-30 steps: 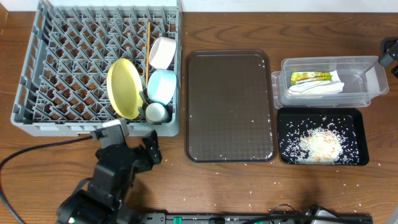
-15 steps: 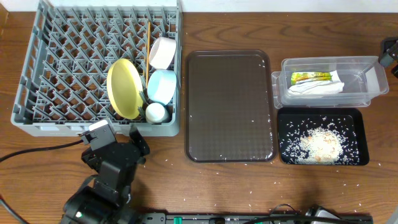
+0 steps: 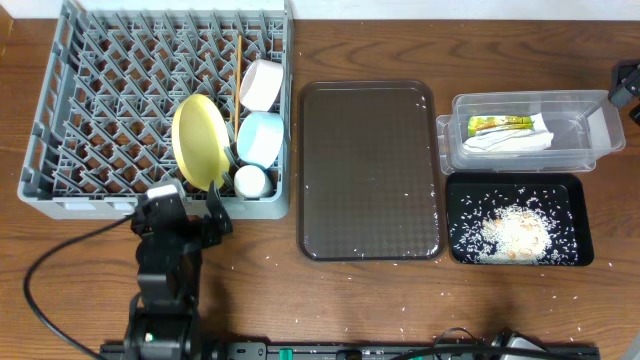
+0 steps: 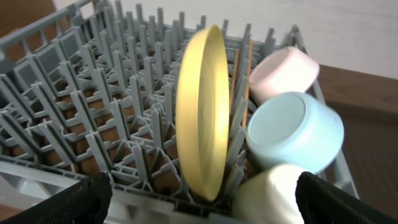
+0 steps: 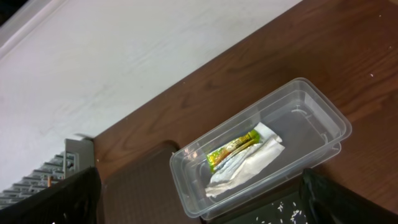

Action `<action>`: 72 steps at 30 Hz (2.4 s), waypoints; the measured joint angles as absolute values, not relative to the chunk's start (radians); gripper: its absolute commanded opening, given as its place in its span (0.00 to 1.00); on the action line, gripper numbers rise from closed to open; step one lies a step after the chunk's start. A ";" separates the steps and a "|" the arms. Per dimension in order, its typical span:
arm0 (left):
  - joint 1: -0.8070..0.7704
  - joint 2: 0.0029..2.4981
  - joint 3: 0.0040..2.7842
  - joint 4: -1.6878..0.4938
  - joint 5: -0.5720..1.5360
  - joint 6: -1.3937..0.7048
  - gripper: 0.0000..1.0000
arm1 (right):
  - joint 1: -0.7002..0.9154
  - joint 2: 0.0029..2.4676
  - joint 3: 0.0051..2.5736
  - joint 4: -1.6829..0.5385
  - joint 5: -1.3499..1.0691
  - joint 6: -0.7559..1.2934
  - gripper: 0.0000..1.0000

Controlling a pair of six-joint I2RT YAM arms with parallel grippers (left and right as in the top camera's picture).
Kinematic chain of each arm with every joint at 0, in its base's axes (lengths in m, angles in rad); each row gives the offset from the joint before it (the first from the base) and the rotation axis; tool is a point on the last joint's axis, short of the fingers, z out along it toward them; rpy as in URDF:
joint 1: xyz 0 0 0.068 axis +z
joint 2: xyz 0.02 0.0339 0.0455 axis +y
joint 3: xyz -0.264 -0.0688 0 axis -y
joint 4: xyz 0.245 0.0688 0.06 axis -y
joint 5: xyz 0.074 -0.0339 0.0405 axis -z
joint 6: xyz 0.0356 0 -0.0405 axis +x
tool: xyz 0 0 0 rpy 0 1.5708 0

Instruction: Sort waste into correct bins and load items into the dishwasher

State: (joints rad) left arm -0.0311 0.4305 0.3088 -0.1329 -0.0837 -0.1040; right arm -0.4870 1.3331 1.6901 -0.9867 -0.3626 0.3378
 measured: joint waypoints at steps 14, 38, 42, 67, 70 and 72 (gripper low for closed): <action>0.030 0.082 0.065 -0.128 -0.015 -0.025 0.95 | -0.487 1.333 1.690 -0.986 -0.363 0.338 0.99; 0.030 0.011 0.057 -0.104 -0.030 -0.017 0.95 | -0.487 1.333 1.690 -0.987 -0.363 0.338 0.99; 0.030 0.011 0.057 -0.104 -0.029 -0.017 0.95 | -0.487 1.333 1.690 -0.987 -0.363 0.338 0.99; 0.030 0.011 0.057 -0.104 -0.029 -0.017 0.95 | -0.262 1.290 1.621 -0.892 -0.301 0.017 0.99; 0.030 0.011 0.056 -0.103 -0.030 -0.017 0.95 | -0.160 1.214 1.502 -0.773 -0.245 -0.047 0.99; 0.030 0.011 0.056 -0.103 -0.030 -0.017 0.95 | -0.117 1.151 1.408 -0.691 -0.223 -0.070 0.99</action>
State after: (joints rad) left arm 0.0303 0.0113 0.0563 -0.1032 -0.0296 -0.0170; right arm -0.1173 1.1511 1.4078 -0.6914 -0.2230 -0.0704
